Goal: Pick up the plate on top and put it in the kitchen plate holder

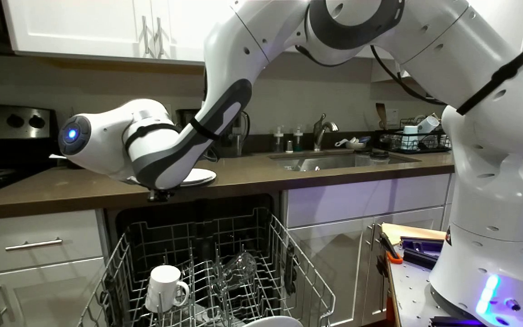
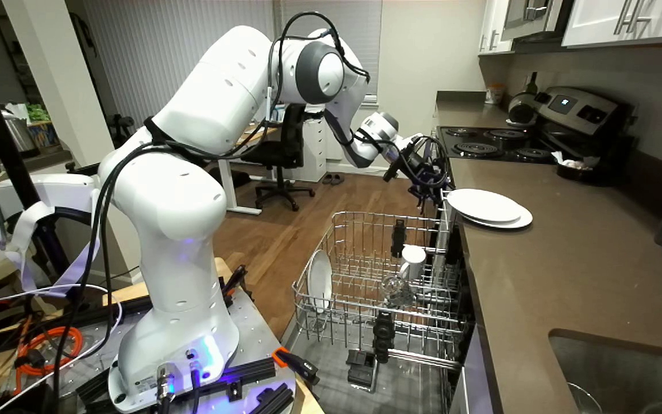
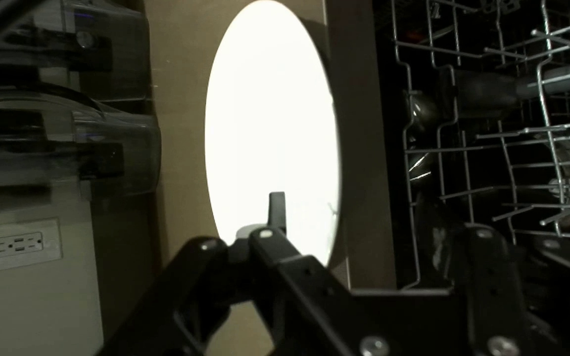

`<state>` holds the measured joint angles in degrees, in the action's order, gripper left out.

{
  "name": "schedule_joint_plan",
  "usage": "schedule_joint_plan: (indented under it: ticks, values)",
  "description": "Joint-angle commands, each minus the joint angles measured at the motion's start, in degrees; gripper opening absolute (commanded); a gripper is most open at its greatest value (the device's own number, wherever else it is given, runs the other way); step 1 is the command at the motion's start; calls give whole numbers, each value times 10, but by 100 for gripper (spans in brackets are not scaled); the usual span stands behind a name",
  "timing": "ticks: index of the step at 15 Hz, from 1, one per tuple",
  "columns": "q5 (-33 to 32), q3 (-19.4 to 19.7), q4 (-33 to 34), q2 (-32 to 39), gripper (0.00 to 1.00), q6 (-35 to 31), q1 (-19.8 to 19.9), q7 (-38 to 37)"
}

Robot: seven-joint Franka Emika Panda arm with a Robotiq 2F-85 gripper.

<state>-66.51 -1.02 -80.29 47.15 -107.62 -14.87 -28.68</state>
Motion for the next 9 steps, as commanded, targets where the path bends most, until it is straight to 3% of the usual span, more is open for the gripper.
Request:
schedule_joint_plan:
  ticks: [1, 3, 5, 6, 9]
  values:
    - [-31, 14, -7, 0, 99, -4, -11, -18]
    - [-46, 16, -5, 2, 98, -1, -12, -21]
    - [-58, 15, -5, 4, 71, 0, -11, -25]
    - [-61, 15, -6, 5, 71, 0, -10, -26]
    - [-71, 15, -5, 8, 51, 3, -10, -31]
